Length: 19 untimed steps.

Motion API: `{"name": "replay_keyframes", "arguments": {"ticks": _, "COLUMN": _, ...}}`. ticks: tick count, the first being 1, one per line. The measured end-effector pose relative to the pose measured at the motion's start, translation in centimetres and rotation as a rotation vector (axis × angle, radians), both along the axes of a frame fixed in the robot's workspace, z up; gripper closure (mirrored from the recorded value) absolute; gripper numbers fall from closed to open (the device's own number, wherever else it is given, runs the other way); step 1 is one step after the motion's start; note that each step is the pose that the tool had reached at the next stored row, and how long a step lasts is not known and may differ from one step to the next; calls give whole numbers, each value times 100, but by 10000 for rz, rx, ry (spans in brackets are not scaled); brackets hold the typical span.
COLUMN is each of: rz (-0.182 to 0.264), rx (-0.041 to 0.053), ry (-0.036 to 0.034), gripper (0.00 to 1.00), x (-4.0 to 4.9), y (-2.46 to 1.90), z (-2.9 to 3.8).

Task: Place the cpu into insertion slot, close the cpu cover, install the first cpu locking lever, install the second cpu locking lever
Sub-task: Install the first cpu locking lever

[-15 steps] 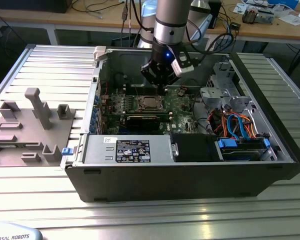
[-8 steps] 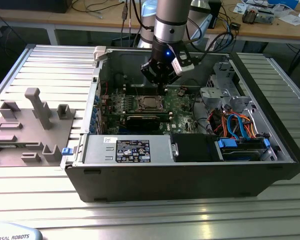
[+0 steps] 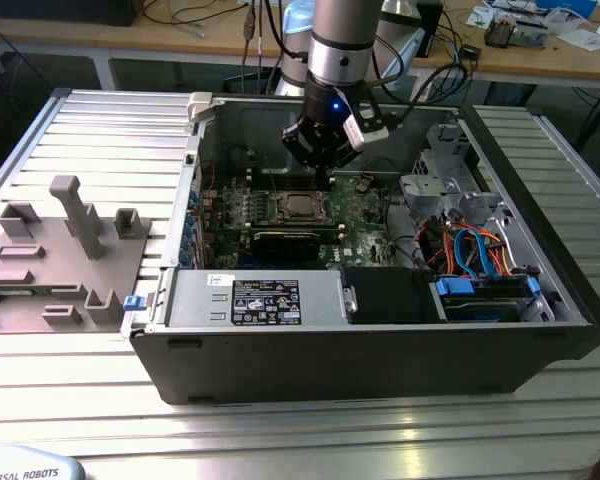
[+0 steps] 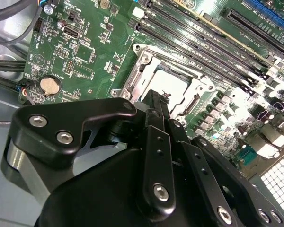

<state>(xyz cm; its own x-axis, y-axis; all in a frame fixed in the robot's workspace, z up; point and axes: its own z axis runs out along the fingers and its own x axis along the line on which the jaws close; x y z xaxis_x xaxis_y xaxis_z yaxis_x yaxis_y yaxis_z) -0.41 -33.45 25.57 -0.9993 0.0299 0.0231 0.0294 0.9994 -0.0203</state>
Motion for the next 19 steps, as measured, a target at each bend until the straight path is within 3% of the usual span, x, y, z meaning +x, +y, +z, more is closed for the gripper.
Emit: {"name": "replay_keyframes", "arguments": {"ticks": 19, "rz": -1, "rx": 30, "ry": -13, "gripper": 89, "x": -226, "y": -1, "z": 0}}
